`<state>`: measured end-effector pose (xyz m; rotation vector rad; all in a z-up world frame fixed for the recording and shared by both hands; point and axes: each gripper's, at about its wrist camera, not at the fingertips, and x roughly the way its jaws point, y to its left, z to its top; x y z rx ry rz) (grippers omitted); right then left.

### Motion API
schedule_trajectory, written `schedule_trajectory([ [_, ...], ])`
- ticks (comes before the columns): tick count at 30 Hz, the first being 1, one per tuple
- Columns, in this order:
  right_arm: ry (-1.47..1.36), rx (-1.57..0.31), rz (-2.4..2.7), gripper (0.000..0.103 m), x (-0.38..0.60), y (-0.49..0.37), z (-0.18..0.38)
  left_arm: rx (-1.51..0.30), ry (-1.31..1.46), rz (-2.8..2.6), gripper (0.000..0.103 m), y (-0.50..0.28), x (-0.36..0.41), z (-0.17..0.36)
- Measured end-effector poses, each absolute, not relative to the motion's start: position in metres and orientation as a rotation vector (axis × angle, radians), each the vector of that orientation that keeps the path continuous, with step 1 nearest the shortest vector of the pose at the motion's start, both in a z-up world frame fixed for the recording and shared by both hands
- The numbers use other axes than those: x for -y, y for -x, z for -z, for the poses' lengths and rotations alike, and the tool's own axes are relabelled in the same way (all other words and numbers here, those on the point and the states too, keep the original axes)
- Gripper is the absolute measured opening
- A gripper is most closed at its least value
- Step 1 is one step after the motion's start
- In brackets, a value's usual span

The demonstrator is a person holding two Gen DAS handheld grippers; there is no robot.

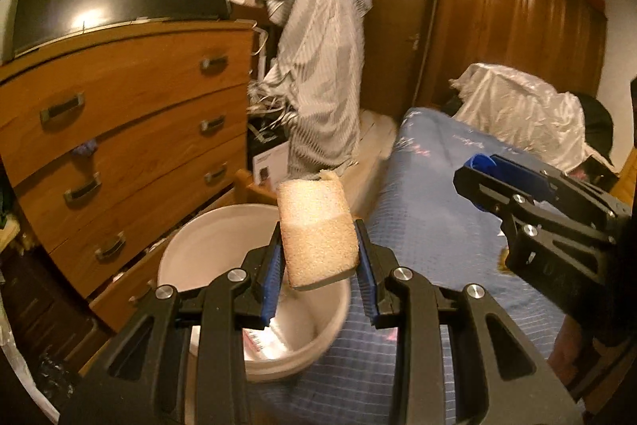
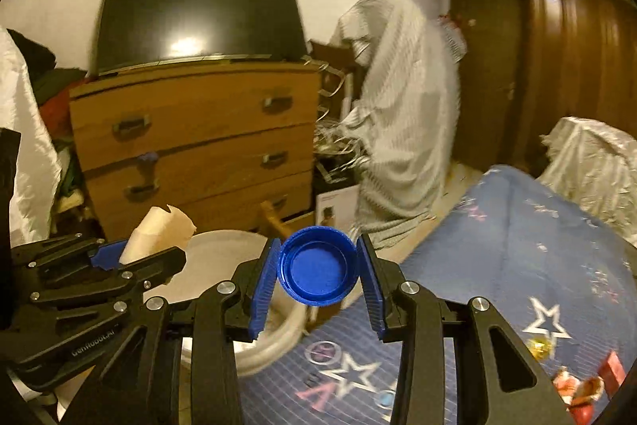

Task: Collect trash
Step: 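Carry the sponge and bottle cap with both tools over the white bucket, then open both tools over the bucket, dropping the sponge and bottle cap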

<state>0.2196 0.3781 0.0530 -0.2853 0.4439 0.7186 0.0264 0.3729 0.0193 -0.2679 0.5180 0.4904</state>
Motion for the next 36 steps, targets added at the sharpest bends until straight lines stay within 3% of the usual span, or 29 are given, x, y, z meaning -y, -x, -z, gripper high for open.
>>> schedule_trajectory([
  [19, 0.408, -0.979, -0.903, 0.041, -0.513, -0.339, 0.070, -0.797, 0.432, -0.472, 0.031, -0.062, -0.490, 0.057],
  [36, 0.465, -1.016, -0.909, 0.041, -0.513, -0.356, 0.095, -0.854, 0.495, -0.474, 0.031, -0.064, -0.525, 0.087],
])
